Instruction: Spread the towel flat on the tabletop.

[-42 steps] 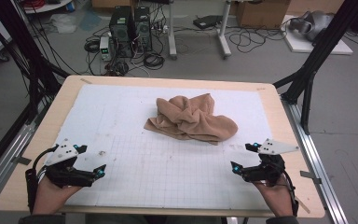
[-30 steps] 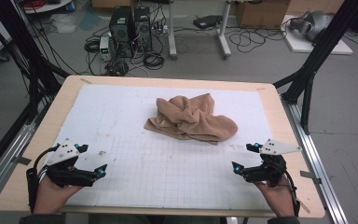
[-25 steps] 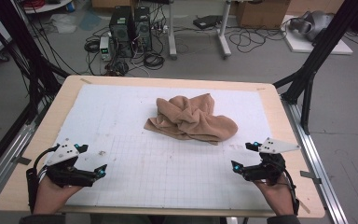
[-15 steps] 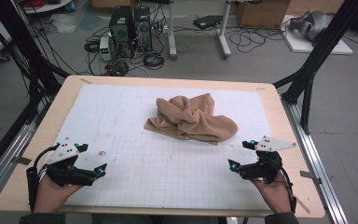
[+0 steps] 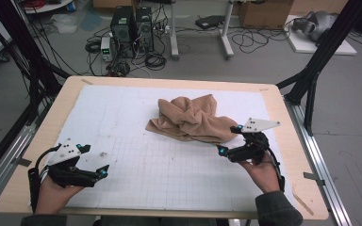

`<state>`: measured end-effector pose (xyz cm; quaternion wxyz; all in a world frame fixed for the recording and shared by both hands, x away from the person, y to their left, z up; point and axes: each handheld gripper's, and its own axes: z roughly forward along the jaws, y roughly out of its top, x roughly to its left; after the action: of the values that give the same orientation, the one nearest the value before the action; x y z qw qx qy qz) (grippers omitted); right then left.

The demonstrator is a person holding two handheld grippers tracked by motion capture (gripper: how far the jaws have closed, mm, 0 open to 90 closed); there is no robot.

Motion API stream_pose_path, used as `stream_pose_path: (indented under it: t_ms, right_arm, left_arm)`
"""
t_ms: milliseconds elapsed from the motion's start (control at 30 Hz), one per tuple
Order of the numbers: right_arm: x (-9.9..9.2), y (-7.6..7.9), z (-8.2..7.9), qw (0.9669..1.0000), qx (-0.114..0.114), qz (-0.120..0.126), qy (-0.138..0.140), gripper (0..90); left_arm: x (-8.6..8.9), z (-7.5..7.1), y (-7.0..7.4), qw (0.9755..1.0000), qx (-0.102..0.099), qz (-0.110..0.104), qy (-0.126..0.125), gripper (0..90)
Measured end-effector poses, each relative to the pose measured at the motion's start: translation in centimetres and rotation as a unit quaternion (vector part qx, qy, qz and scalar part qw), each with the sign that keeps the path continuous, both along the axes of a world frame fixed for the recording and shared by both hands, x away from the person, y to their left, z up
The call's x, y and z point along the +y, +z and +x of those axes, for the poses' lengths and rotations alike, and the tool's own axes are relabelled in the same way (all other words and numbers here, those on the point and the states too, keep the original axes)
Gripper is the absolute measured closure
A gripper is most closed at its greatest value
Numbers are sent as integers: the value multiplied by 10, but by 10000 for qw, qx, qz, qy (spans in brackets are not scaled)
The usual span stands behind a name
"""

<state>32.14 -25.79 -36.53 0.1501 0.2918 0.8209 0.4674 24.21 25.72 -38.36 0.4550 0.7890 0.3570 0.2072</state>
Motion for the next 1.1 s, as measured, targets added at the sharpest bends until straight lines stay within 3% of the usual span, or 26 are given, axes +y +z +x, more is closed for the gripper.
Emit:
stream_pose_path:
  t_ms: [167, 400, 500, 667, 800, 833, 933, 967, 1000, 1100]
  right_arm:
    - [18, 7, 26, 9999, 56, -79, 45, 105]
    - [43, -2, 53, 9995, 248, -131, 142, 146]
    - [57, -10, 63, 9989, 351, -260, 179, 183]
    - [73, -23, 78, 9977, 486, -430, 217, 286]
    - [89, -39, 86, 9945, 639, -817, 138, 428]
    - [89, -39, 86, 9945, 639, -817, 138, 428]
    - [96, -47, 91, 9936, 540, -987, 101, 566]
    - [96, -47, 91, 9936, 540, -987, 101, 566]
    - [98, -49, 92, 9922, 514, -1133, 59, 660]
    - [96, -48, 93, 9923, 565, -1104, 46, 774]
  left_arm:
    - [-1, 2, 0, 10000, 13, 2, -31, 39]
    - [-2, 4, -2, 10000, 22, -26, -56, 39]
    - [-1, 5, -3, 10000, 45, -53, -43, 39]
    - [-2, 7, -4, 10000, 63, -51, -55, 39]
    - [-6, 10, -7, 9999, 103, -67, -89, 39]
    - [-7, 10, -8, 9999, 120, -66, -97, 39]
    - [-10, 11, -11, 9998, 136, -57, -128, 39]
    - [-11, 11, -12, 9998, 147, -79, -131, 39]
    - [-12, 12, -12, 9998, 142, -61, -151, 39]
    - [-14, 12, -14, 9997, 166, -61, -172, 39]
